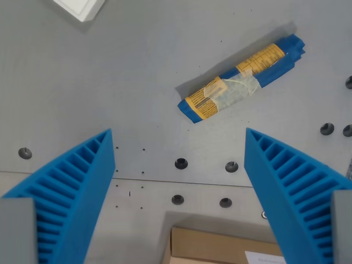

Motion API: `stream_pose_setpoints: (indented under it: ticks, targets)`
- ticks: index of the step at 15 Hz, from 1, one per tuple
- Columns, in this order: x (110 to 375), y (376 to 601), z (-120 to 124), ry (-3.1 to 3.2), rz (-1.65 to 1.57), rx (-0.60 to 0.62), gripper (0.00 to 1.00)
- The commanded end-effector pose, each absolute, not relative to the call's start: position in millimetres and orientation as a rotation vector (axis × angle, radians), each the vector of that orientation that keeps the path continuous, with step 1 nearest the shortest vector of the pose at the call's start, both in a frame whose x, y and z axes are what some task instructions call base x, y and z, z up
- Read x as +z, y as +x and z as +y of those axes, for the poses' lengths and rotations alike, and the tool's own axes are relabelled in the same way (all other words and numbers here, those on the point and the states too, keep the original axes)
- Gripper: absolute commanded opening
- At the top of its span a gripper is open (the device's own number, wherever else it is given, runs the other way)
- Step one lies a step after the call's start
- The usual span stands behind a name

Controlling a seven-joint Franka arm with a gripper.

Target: Move above the white socket

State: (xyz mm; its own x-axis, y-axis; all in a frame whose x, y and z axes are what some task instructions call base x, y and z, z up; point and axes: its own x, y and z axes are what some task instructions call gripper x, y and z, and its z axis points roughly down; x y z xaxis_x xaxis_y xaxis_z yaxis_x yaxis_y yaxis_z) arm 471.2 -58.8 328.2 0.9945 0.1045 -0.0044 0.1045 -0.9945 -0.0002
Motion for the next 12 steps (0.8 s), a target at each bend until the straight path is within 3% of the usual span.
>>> stream_pose_setpoints:
  ticks: [1,12]
  targets:
    - [330.0,471.1,-58.9,-3.138,-0.165,0.001,1.00]
    - [325.8,473.6,-55.9,-3.145,-0.069,-0.006,1.00]
